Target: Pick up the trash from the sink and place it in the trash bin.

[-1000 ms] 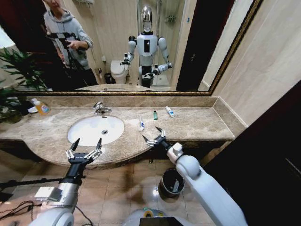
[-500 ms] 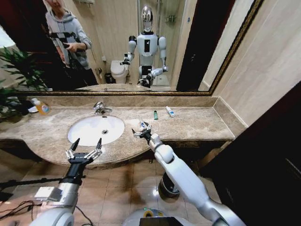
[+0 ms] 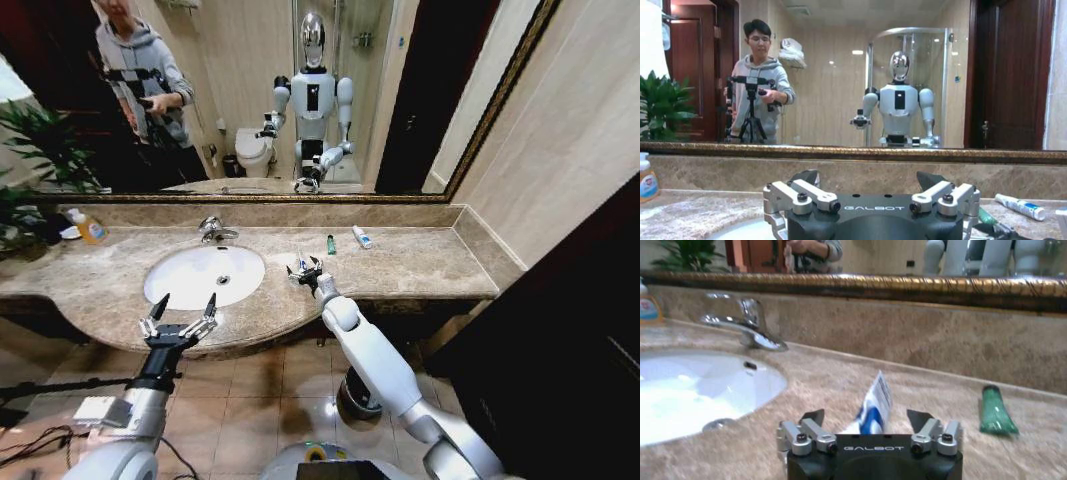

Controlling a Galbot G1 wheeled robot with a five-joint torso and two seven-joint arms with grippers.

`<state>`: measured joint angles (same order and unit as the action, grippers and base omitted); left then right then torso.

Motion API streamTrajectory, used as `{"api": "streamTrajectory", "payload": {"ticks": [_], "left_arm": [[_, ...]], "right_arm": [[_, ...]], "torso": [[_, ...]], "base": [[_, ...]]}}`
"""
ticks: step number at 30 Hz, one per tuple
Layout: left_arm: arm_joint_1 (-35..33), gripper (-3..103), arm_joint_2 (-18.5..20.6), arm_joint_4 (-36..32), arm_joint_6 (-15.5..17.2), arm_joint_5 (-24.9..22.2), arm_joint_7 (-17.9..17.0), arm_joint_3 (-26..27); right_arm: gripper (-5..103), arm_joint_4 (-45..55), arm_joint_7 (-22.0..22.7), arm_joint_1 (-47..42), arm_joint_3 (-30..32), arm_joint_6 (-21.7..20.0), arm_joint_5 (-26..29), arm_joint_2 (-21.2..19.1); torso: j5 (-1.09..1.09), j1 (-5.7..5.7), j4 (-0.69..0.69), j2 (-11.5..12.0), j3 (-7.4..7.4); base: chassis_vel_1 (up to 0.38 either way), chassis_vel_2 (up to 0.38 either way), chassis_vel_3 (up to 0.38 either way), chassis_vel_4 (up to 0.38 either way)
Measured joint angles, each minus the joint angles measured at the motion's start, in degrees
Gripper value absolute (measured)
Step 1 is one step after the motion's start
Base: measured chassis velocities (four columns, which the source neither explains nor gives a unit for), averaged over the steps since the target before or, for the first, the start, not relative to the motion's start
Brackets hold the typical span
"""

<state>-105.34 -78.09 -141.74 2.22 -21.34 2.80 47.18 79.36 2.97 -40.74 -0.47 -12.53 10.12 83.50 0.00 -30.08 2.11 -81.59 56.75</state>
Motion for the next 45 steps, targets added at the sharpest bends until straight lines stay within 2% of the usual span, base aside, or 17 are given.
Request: {"api": "streamTrajectory", "payload": {"ticks": [1,3,6,8,9,12,13,15,18,30,34,36,41,43,45], "left_arm": [[0.00,100,0.00,0.00,0.00,0.00,0.00,0.00],[-0.01,100,0.00,0.00,0.00,0.00,0.00,0.00],[0.00,100,0.00,0.00,0.00,0.00,0.00,0.00],[0.00,100,0.00,0.00,0.00,0.00,0.00,0.00],[0.00,100,0.00,0.00,0.00,0.00,0.00,0.00],[0.00,100,0.00,0.00,0.00,0.00,0.00,0.00],[0.00,100,0.00,0.00,0.00,0.00,0.00,0.00],[-0.01,100,0.00,0.00,0.00,0.00,0.00,0.00],[0.00,100,0.00,0.00,0.00,0.00,0.00,0.00],[0.00,100,0.00,0.00,0.00,0.00,0.00,0.00],[0.00,100,0.00,0.00,0.00,0.00,0.01,0.00],[-0.01,100,0.00,0.00,0.00,0.00,0.00,0.00],[0.00,100,0.00,0.00,0.00,0.00,0.00,0.00],[-0.01,100,0.00,0.00,0.00,0.00,-0.01,0.00],[0.00,100,0.00,0.00,0.00,0.00,-0.01,0.00]], "right_arm": [[83,0.00,0.00,0.00,0.00,0.00,0.00,0.00],[73,-0.32,-0.05,-0.23,0.16,-0.01,-0.29,-0.33],[67,-0.25,-0.09,-0.40,0.16,-0.06,-0.33,-0.67],[56,0.07,-0.12,-0.53,0.14,-0.22,-0.33,-1.15],[56,0.07,-0.12,-0.53,0.14,-0.22,-0.33,-1.15],[40,0.69,-0.15,-0.76,0.02,-0.51,-0.23,-1.97],[40,0.69,-0.15,-0.76,0.02,-0.51,-0.23,-1.97],[29,1.02,-0.18,-1.00,-0.01,-0.53,-0.17,-2.35],[23,1.47,-0.20,-1.26,0.04,-0.52,-0.09,-2.58],[21,5.25,-0.18,-3.63,1.42,-0.42,0.65,-5.09],[21,9.50,-0.13,-6.44,3.28,0.13,0.92,-8.10],[21,15.10,-0.14,-10.51,5.75,0.42,1.76,-11.30],[21,22.79,-1.01,-17.20,10.07,1.95,3.87,-14.37],[21,30.01,-2.06,-24.53,13.86,4.54,5.26,-16.70],[21,31.79,-2.40,-26.90,14.68,5.52,5.60,-17.27]], "torso": [[0.00,0.00,0.00,0.00,0.00],[0.00,0.00,0.00,0.00,0.00],[0.00,0.00,0.00,0.00,0.00],[0.00,0.00,0.00,0.00,0.00],[0.00,0.00,0.00,0.00,0.00],[0.00,0.00,0.00,0.00,0.00],[0.00,0.00,0.00,0.00,0.00],[0.00,0.00,0.00,0.00,0.00],[0.00,0.00,0.00,-0.01,-0.01],[0.00,0.00,0.00,-0.01,0.00],[0.01,0.00,0.00,-0.01,0.00],[-0.01,0.00,0.00,-0.01,0.00],[0.01,0.00,-0.01,-0.01,-0.01],[0.01,0.00,-0.01,-0.01,-0.01],[0.00,0.01,-0.02,-0.01,-0.01]], "base": [[0.000,0.000,0.000,0.000],[0.000,0.000,0.000,0.000],[0.000,0.000,0.000,0.000],[0.000,0.000,0.000,0.000],[0.000,0.000,0.000,0.000],[0.000,0.000,0.000,0.000],[0.000,0.000,0.000,0.000],[0.000,0.000,0.000,0.000],[0.000,0.000,0.000,0.000],[0.000,0.000,0.000,0.000],[0.000,0.000,0.000,0.000],[0.000,0.000,0.000,0.000],[0.000,0.000,0.000,0.000],[0.000,0.000,0.000,0.000],[0.000,0.000,0.000,0.000]]}}
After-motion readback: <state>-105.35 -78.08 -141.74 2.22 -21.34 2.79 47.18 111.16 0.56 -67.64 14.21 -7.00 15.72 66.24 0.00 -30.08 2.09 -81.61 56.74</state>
